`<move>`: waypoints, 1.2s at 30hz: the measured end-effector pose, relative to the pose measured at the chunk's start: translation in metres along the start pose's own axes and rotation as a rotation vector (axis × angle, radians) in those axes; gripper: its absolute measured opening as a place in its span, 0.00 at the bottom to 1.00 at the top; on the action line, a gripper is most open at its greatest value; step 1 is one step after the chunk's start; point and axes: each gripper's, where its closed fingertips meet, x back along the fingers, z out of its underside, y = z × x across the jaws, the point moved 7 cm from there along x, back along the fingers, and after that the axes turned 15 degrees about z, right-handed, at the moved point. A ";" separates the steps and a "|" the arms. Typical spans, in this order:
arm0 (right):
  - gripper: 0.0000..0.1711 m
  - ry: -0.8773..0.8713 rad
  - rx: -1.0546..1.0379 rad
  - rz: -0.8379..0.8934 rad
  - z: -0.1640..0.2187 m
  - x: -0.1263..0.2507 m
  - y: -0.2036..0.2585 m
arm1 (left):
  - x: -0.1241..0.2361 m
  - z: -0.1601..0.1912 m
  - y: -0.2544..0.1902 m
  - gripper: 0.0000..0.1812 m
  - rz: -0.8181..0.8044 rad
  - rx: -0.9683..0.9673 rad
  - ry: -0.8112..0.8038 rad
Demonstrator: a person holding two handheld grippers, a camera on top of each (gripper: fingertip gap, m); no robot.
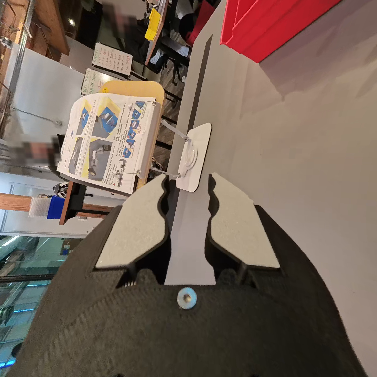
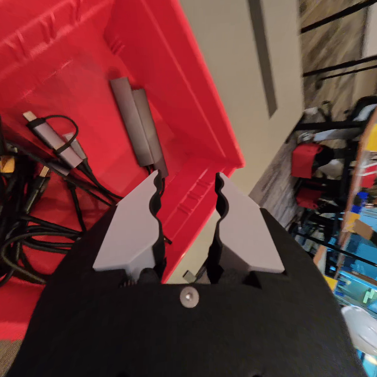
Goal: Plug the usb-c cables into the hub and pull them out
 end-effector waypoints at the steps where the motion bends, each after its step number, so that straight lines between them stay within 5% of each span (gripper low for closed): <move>1: 0.31 -0.032 -0.005 0.059 -0.004 0.007 -0.005 | 0.001 0.001 0.000 0.20 -0.005 0.007 0.001; 8: 0.28 -0.195 -0.042 0.278 -0.029 0.048 -0.006 | 0.003 0.005 -0.001 0.20 -0.027 0.014 0.021; 23: 0.28 -0.249 -0.051 0.304 -0.033 0.076 0.004 | 0.021 0.007 0.001 0.19 -0.049 0.029 0.034; 29: 0.30 -0.264 -0.179 0.333 -0.005 0.100 -0.007 | 0.041 0.021 0.009 0.20 -0.090 0.069 0.074; 36: 0.41 -0.199 -0.310 0.321 0.060 0.109 -0.015 | 0.104 0.072 0.034 0.20 -0.222 0.190 0.204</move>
